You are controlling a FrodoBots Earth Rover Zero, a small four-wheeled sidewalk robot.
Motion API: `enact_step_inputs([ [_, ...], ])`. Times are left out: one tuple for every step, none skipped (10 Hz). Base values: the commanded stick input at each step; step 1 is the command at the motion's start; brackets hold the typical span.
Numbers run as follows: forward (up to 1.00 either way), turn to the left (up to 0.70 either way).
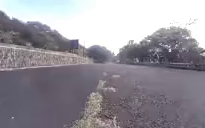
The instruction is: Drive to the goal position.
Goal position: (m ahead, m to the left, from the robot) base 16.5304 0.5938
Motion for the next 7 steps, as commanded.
enact_step_inputs([
  [0.7,0.0],
  [0.7,0.0],
  [0.7,0.0],
  [0.7,0.0],
  [0.7,0.0],
  [0.7,0.0],
  [0.7,0.0],
])
